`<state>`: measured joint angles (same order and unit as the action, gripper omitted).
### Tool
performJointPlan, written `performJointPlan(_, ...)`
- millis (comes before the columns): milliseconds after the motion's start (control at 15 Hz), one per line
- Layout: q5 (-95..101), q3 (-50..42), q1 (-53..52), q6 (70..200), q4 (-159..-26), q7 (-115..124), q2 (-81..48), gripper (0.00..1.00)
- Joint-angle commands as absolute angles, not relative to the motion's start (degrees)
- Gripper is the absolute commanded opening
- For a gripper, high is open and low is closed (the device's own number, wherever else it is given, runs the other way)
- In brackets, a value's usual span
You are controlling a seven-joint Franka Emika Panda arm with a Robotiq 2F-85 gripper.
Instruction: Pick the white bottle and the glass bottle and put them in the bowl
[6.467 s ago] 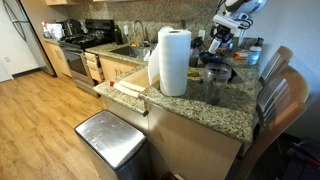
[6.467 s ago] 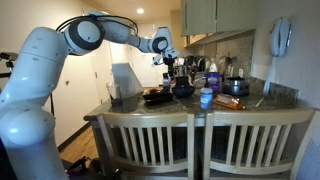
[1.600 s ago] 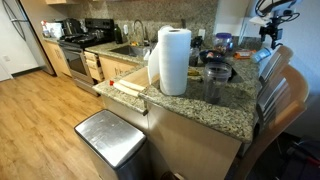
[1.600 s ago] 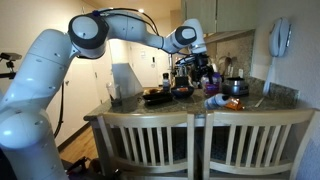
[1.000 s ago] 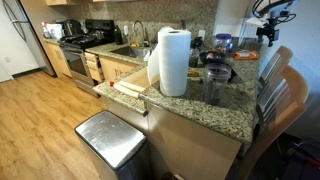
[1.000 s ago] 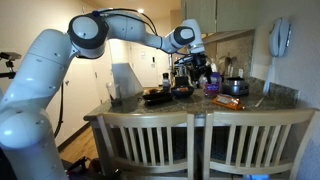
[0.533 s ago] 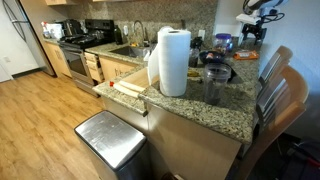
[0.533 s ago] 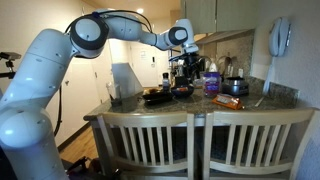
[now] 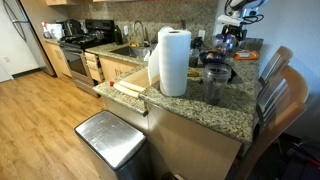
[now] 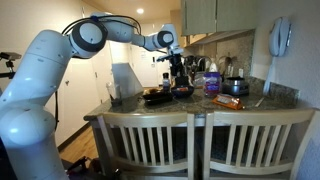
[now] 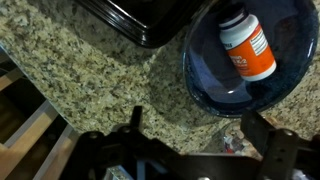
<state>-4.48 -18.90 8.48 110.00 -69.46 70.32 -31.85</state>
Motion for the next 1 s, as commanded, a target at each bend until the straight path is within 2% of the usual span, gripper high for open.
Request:
performJointPlan(0, -3.64, -17.94, 8.14, 109.24, -67.36, 66.71, -33.09, 1.0)
performJointPlan(400, 2.59, -10.94, 4.26, 106.06, -60.94, 58.52, -37.34, 1.0)
performJointPlan(467, 1.19, -12.06, 3.86, 108.67, -64.53, 62.52, -35.45, 1.0)
performJointPlan(933, 2.91, -10.06, 2.66, 105.69, -61.21, 53.36, -36.56, 1.0)
